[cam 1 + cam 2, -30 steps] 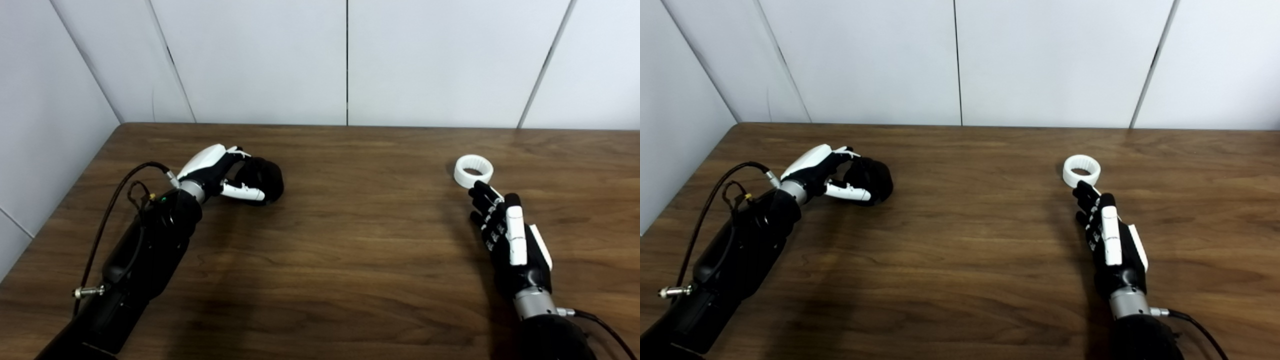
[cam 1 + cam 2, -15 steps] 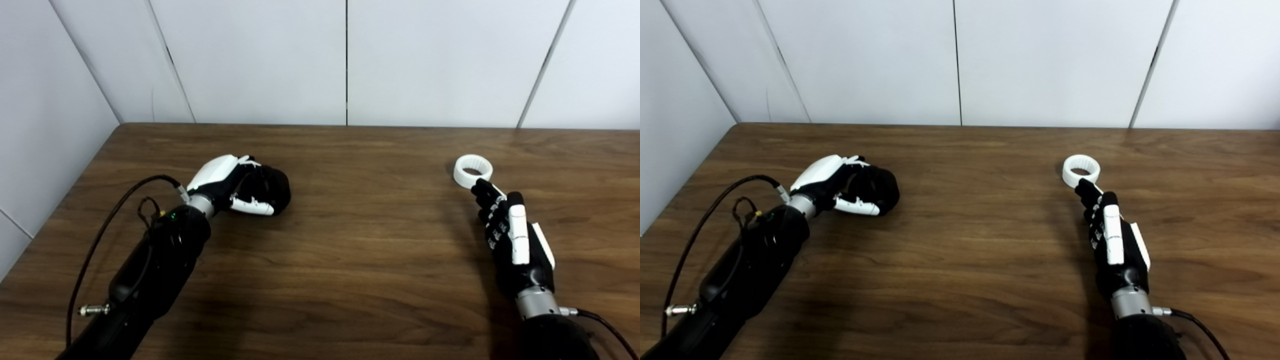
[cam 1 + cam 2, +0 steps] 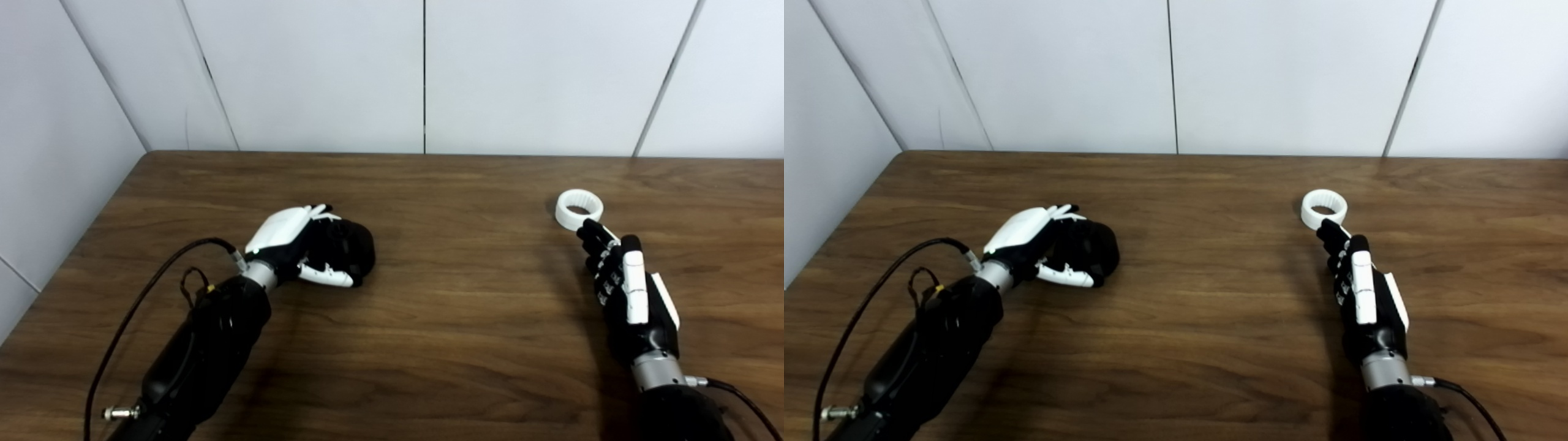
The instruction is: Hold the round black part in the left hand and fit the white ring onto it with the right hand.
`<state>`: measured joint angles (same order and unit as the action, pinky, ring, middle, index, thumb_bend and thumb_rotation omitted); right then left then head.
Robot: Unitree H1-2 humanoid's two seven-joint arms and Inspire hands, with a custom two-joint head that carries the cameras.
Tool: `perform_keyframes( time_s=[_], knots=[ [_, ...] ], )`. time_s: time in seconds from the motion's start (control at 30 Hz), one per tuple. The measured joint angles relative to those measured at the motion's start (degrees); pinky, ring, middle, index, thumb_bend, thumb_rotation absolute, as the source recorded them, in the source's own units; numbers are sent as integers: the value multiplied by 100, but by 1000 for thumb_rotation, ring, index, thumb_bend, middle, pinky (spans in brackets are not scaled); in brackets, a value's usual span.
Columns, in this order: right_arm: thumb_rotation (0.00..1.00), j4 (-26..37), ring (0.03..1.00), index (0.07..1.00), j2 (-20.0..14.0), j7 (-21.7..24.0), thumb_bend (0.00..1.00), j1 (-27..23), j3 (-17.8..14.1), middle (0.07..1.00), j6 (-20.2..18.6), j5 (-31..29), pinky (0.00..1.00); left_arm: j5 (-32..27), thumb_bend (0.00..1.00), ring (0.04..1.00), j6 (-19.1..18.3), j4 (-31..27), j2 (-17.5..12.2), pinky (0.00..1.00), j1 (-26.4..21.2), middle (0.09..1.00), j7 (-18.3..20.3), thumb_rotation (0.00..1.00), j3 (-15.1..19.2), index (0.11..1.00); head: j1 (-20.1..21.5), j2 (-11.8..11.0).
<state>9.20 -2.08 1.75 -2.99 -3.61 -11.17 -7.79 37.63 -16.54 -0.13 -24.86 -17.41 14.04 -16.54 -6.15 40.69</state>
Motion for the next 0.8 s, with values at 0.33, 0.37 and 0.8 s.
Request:
perform_keyframes(
  time_s=[0.33,0.37,0.8],
  knots=[
    [978,7,957,856,12,-28,632,-1,34,883,-31,32,1000,219,929,1000,-49,-631,130,919,296,986,236,453,-219,803,79,61],
    [979,7,958,856,17,-32,632,0,43,884,-33,42,1000,236,931,1000,-48,-727,157,918,353,985,260,453,-261,803,79,53],
    [983,59,959,856,133,-122,618,1,108,888,-66,131,1000,484,934,1000,196,-1254,421,934,717,967,350,460,-558,783,334,141]
  ],
)
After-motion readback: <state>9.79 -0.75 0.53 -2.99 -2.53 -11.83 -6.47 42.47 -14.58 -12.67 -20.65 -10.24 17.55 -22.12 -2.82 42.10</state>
